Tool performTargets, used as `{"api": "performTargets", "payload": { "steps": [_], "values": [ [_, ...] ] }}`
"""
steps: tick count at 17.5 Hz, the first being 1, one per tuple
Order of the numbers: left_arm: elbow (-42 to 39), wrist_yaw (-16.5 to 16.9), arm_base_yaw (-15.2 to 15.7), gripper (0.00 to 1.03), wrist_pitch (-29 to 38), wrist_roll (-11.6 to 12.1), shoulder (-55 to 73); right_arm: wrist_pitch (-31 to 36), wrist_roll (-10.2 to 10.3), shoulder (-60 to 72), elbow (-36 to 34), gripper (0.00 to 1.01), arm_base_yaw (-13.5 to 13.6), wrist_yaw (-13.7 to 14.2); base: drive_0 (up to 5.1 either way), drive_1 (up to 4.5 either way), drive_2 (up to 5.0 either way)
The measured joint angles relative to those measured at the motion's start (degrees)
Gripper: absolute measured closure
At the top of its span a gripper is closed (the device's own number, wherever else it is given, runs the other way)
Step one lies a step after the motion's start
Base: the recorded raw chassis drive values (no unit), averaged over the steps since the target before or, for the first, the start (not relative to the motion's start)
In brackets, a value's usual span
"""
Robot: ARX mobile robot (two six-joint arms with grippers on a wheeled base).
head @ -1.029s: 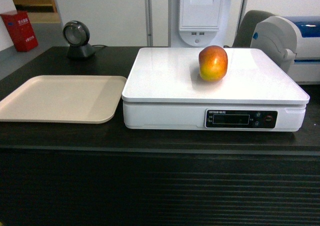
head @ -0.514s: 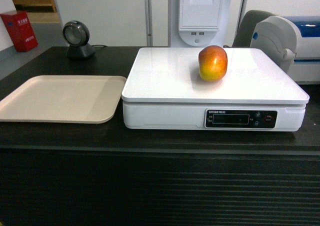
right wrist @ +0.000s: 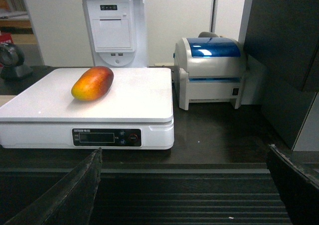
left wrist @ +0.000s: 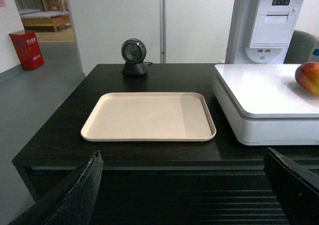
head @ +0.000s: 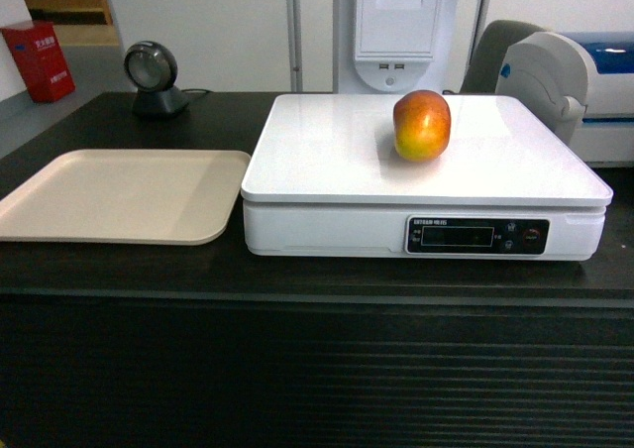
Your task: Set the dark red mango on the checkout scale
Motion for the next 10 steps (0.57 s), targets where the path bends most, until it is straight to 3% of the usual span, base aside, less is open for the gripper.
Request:
{"api": "performTargets", "payload": {
  "steps": [10],
  "values": [
    [0.0, 0.0, 0.0, 0.05, 0.0, 0.0, 0.0, 0.0, 0.0, 0.0, 0.0, 0.03, 0.0, 0.0, 0.0, 0.0, 0.0]
  ]
}}
